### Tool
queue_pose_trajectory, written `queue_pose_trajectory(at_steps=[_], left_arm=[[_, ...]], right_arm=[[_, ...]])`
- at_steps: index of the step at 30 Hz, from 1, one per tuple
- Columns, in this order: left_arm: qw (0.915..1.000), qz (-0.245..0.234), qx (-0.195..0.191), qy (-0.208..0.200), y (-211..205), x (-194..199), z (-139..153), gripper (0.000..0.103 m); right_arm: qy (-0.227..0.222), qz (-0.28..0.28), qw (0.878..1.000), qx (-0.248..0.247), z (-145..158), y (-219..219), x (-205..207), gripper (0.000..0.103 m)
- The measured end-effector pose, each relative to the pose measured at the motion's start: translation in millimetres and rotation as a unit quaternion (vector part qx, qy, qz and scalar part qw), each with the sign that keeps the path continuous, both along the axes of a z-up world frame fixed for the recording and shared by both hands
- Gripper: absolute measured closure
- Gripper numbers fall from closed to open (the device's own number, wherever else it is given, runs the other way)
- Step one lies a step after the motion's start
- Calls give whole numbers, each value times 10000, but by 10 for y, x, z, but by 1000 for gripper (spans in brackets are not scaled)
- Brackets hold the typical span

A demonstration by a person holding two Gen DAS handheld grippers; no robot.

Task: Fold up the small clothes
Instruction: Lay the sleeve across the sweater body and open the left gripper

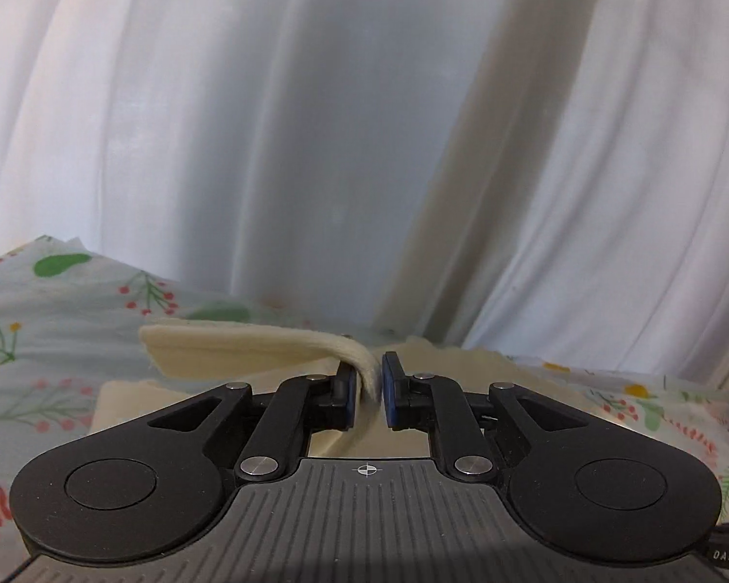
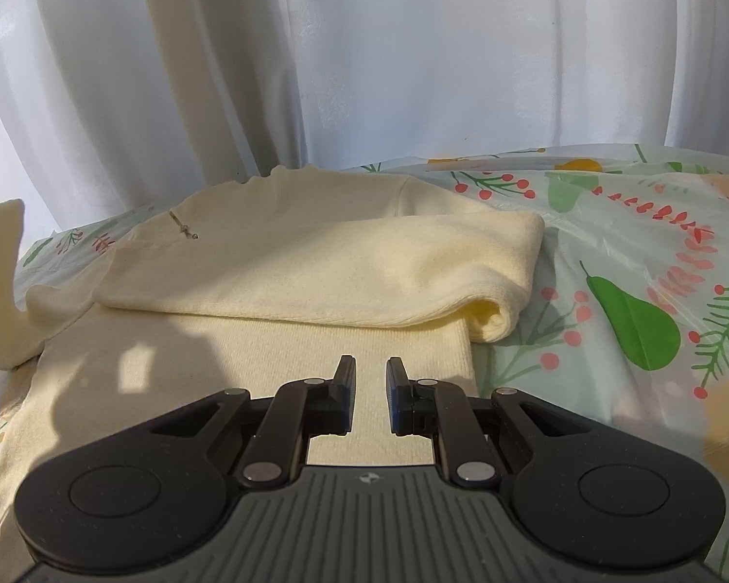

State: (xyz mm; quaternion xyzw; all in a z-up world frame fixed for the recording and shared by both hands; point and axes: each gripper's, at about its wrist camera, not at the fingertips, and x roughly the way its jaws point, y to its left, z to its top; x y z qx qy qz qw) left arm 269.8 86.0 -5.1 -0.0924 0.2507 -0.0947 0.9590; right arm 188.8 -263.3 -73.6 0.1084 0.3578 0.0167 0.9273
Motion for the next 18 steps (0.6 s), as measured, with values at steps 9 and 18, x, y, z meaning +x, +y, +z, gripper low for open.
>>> queue_pose_trajectory(at_steps=[9,18], left_arm=[[9943,436,48,977,-75,-216,-427,54],[9655,2242,275,1299,682,-316,-509,52]], right_arm=[[64,653,9972,369,86,187,273,90],[-363,2315,9719,-209,152,1398,742,78]])
